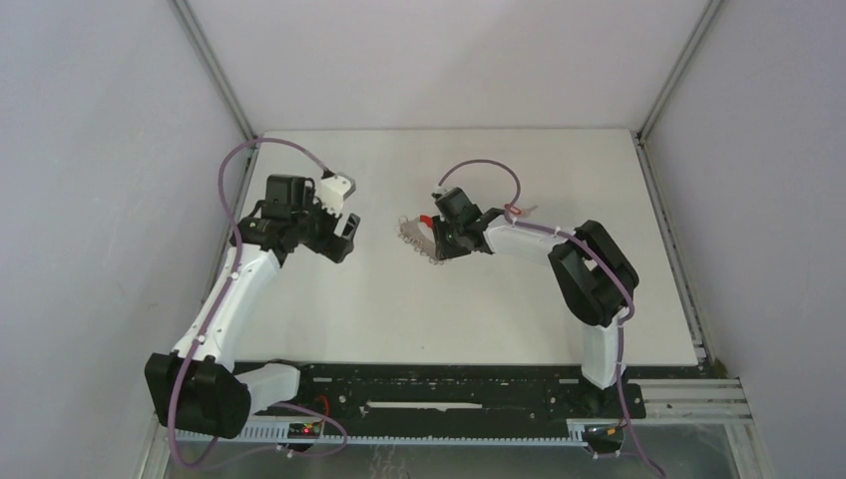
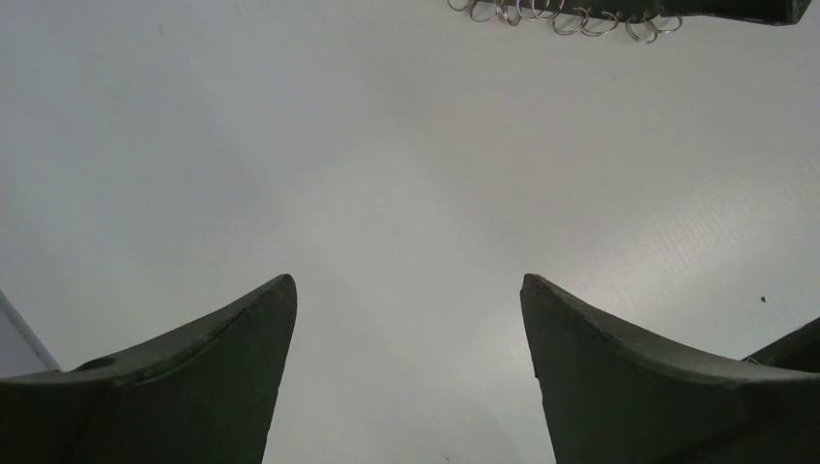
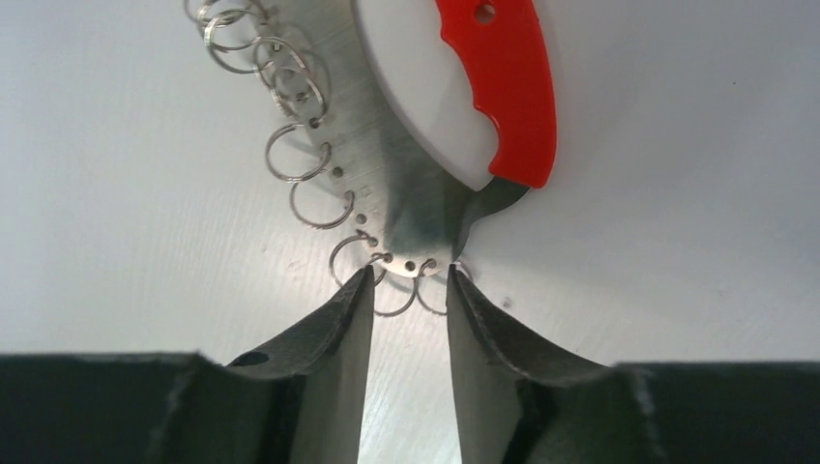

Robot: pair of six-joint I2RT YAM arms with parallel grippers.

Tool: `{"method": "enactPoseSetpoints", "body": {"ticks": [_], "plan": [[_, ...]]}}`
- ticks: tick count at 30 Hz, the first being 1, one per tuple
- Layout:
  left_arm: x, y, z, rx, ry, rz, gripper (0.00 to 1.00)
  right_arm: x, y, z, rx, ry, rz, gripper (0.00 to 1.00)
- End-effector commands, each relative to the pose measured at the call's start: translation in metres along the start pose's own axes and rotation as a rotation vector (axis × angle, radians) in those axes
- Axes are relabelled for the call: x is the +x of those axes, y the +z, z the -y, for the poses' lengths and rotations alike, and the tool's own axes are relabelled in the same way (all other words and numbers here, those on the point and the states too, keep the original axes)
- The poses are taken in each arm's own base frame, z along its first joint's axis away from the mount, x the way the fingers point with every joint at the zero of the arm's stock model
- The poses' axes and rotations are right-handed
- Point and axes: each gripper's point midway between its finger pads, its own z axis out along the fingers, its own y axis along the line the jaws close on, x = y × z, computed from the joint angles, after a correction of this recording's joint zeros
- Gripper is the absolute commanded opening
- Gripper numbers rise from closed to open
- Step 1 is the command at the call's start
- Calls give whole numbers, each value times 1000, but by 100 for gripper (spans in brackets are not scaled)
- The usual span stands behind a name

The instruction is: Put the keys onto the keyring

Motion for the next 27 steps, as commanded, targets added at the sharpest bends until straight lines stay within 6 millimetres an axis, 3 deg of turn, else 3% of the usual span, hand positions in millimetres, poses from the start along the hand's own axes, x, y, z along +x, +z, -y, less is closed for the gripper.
{"method": "enactPoseSetpoints", "body": {"ticks": [1,7,13,20,27], "plan": [[1,-2,7,32,17,1,91,-21,-32,-15,-32,23,70,44],[0,-3,7,30,26,5,91,-4,-41,-8,-14,103,42,47],[-4,-6,9,38,28,21,91,18,-31,-12,-67,195,-33,48],[-3,-5,11,41,39,19,91,16,-22,-19,-115,357,-55,51],[-4,-8,9,30,48,23,91,12,-7,-2,-77,550,-30,50]]}}
